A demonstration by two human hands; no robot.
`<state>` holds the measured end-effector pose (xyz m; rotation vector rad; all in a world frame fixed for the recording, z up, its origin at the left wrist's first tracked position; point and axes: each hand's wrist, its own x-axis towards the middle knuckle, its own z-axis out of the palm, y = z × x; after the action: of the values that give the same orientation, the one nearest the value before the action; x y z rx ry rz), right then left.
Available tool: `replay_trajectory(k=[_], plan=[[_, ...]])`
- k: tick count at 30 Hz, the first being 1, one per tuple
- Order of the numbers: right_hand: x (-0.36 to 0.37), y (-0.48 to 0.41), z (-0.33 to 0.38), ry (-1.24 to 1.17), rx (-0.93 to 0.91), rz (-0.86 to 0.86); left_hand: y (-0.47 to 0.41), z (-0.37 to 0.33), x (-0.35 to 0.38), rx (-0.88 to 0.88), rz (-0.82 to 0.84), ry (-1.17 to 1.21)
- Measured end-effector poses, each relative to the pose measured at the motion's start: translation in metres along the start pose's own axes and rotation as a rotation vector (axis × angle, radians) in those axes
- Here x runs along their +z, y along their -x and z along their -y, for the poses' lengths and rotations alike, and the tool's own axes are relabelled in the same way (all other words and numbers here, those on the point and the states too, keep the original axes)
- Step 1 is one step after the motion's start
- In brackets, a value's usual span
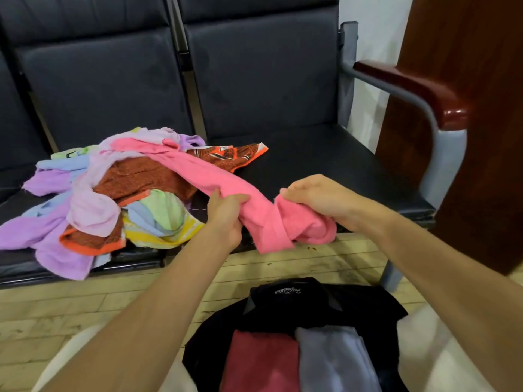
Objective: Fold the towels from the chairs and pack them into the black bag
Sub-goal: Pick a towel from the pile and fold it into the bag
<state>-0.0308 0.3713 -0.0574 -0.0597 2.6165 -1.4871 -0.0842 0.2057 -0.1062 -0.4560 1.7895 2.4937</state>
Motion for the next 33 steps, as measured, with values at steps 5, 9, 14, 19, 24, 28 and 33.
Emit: replay_trajectory(k=[5,9,14,19,24,28,33], plan=[[0.006,0.001,-0.013,0.134,0.099,0.019,0.019,-0.008,-0.003,-0.04,0.107,-0.138],[0.022,-0.009,-0.016,-0.109,0.221,0.029,0.029,-0.012,-0.007,-0.06,0.2,-0.242],[0.04,-0.02,-0.024,-0.498,0.334,-0.07,0.041,-0.011,-0.009,-0.112,0.312,-0.301],[0.045,-0.021,-0.027,-0.59,0.356,-0.014,0.045,-0.013,-0.013,-0.082,0.293,-0.435],[0.052,-0.016,-0.023,-0.471,0.338,0.025,0.048,-0.013,-0.024,0.013,0.163,-0.578],[0.054,-0.019,-0.024,-0.467,0.277,-0.031,0.047,-0.013,-0.029,-0.04,0.125,-0.493],[0.048,-0.021,-0.027,-0.502,0.217,-0.112,0.041,-0.012,-0.03,-0.135,0.127,-0.264]])
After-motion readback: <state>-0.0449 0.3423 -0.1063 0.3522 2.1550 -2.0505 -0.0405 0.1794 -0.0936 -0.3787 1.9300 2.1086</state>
